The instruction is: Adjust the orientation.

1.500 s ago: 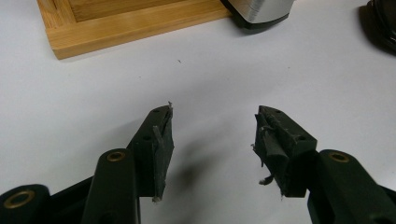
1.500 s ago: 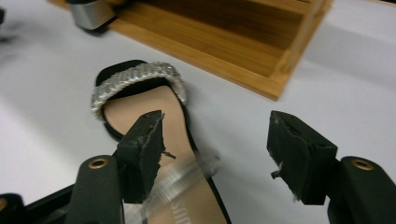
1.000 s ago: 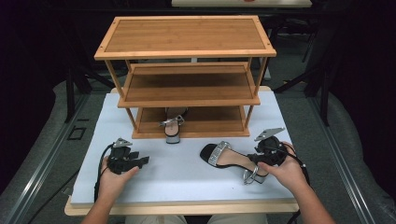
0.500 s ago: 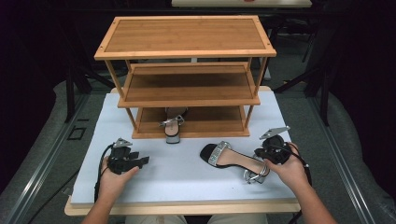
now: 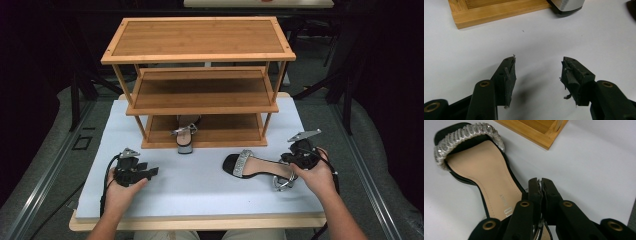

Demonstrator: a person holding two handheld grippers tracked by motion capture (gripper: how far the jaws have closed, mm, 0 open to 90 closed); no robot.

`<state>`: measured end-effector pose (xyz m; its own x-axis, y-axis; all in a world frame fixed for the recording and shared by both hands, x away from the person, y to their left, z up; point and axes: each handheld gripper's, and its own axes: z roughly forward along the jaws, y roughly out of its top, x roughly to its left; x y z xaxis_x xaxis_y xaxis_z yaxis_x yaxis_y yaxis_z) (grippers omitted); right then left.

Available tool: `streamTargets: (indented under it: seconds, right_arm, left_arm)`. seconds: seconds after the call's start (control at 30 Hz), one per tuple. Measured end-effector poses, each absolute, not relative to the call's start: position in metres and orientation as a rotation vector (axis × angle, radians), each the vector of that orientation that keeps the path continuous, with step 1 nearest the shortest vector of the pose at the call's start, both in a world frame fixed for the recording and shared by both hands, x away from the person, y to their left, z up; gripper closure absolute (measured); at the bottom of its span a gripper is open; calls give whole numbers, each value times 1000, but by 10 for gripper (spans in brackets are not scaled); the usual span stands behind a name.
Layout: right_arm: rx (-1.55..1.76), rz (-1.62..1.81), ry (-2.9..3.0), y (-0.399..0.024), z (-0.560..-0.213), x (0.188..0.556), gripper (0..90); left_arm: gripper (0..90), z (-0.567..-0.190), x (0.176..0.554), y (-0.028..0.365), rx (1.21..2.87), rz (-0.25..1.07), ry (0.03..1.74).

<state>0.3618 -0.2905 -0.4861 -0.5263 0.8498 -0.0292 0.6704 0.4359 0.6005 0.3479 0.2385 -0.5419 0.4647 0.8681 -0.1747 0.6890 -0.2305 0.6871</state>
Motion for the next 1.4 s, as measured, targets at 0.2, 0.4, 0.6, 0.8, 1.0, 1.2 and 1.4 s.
streamTargets:
  seconds: [0.2,0.4,0.6,0.8,1.0,1.2,1.4]
  right_arm:
    - [1224,830,2427,-284,-475,361,698]
    - [1027,778,2576,-261,-466,367,509]
    - [874,582,2726,-241,-467,376,436]
    - [813,407,2844,-229,-476,385,411]
    - [788,308,2884,-223,-484,388,403]
    - [766,229,2907,-220,-490,392,385]
    - [775,218,2919,-220,-489,393,389]
  left_arm:
    - [450,-542,348,236,1998,315,1290]
    - [449,-543,348,237,1999,309,1294]
    - [443,-544,349,238,1998,303,1293]
    - [439,-544,349,239,1999,300,1293]
    - [437,-545,350,239,1999,298,1294]
    - [436,-545,350,238,1998,294,1294]
    - [435,-546,350,238,1997,290,1295]
